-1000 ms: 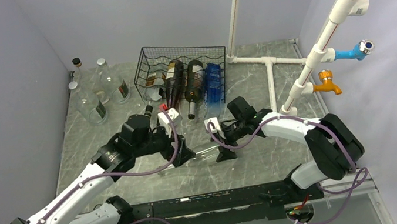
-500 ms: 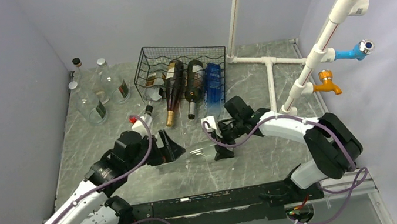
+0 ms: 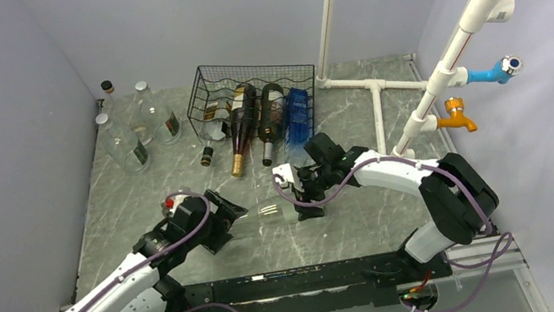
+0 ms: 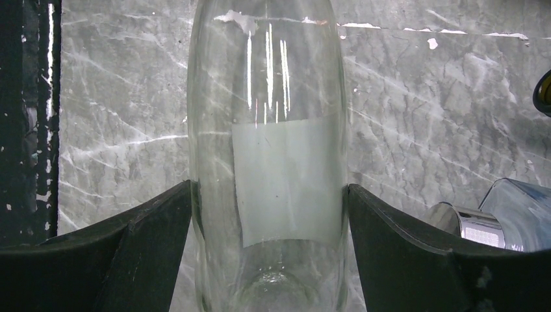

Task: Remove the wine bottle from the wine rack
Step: Pick up the wine bottle from the center of the board, then move the wine bottle to the corner of the board.

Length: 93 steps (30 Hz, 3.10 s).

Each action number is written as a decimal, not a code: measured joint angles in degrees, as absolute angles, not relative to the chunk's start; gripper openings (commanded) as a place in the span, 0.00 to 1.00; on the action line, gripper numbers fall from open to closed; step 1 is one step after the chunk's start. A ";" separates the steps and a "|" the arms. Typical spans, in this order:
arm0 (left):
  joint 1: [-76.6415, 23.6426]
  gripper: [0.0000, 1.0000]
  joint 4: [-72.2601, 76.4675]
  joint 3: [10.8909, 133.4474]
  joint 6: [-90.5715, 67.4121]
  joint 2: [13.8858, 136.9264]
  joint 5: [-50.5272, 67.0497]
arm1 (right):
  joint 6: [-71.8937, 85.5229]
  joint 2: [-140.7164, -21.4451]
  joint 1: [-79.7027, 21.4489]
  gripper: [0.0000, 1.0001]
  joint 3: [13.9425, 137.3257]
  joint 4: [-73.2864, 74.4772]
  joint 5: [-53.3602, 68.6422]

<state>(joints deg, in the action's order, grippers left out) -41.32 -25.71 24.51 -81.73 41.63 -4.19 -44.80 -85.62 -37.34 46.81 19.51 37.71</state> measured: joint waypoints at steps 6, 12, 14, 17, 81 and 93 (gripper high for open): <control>-41.36 0.99 -24.71 23.81 -89.01 46.50 -8.01 | -45.19 -86.59 -37.34 0.81 48.14 21.04 37.45; -41.43 0.93 -22.83 23.75 -96.12 51.90 -12.84 | -45.28 -86.89 -37.36 0.81 48.58 21.63 37.39; -41.43 0.86 -21.15 23.46 -97.97 53.89 -13.69 | -45.30 -86.91 -37.39 0.81 48.58 21.65 37.36; -41.43 0.79 -18.35 22.74 -100.42 56.97 -14.83 | -45.21 -86.91 -37.39 0.82 48.60 21.74 37.32; -42.11 0.00 -6.44 39.11 -11.40 38.54 -15.03 | -52.25 -75.26 -26.15 1.00 54.57 39.75 58.89; -37.71 0.00 -11.29 43.27 -4.19 38.06 -15.11 | -52.29 -75.44 -26.06 1.00 54.04 39.35 58.17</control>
<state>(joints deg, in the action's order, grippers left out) -37.71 -11.29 43.27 -4.19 38.06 -15.11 -52.29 -75.44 -26.06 54.04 39.35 58.17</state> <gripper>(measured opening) 0.396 0.997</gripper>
